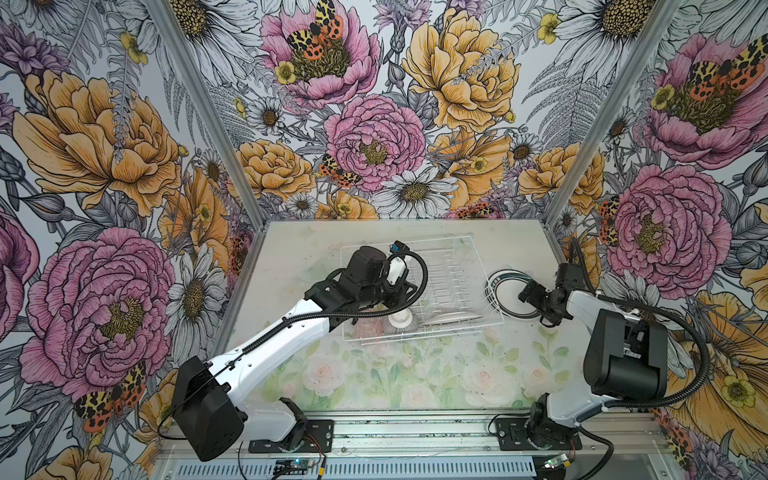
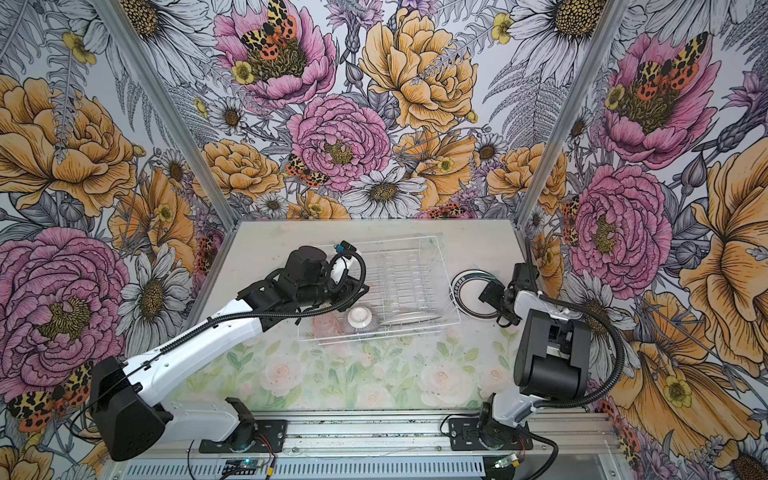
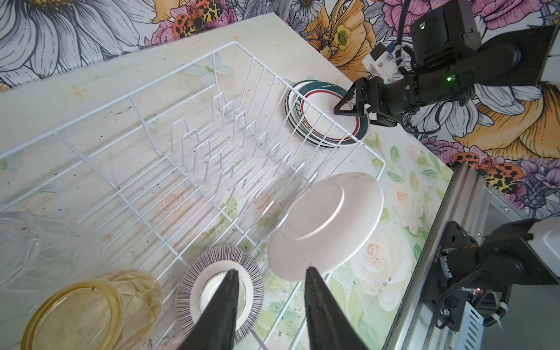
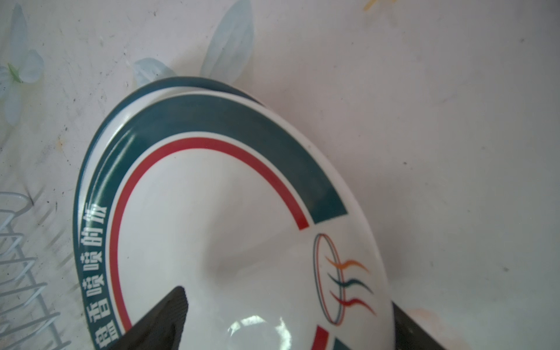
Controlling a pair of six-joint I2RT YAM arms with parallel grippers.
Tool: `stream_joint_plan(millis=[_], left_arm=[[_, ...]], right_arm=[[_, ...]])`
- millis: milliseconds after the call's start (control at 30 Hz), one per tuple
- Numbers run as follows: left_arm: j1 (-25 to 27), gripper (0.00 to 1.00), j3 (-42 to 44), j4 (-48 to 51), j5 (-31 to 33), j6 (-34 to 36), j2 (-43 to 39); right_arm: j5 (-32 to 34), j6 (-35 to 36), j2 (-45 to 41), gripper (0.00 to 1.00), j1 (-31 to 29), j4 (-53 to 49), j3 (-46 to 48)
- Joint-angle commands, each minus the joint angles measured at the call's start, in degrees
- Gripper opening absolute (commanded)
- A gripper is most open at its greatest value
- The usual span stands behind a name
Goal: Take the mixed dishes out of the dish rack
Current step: 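Open the right gripper and release the plate on the stack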
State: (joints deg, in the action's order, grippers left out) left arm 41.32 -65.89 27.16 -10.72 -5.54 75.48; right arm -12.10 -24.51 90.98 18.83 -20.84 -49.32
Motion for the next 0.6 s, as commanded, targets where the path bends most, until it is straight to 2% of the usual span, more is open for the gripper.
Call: stream_joint_plan(millis=[0, 567], left_arm=[[-0.65, 0.38, 0.95, -0.72, -0.64, 1.04, -1.13], [-0.73, 0.39, 1.72, -0.72, -1.4, 0.79, -1.82]], right_arm=[[1.44, -0.69, 1.19, 0.92, -0.7, 0.23, -1.96], [2.43, -1.07, 4.06, 0.94, -2.92, 0.45, -3.92]])
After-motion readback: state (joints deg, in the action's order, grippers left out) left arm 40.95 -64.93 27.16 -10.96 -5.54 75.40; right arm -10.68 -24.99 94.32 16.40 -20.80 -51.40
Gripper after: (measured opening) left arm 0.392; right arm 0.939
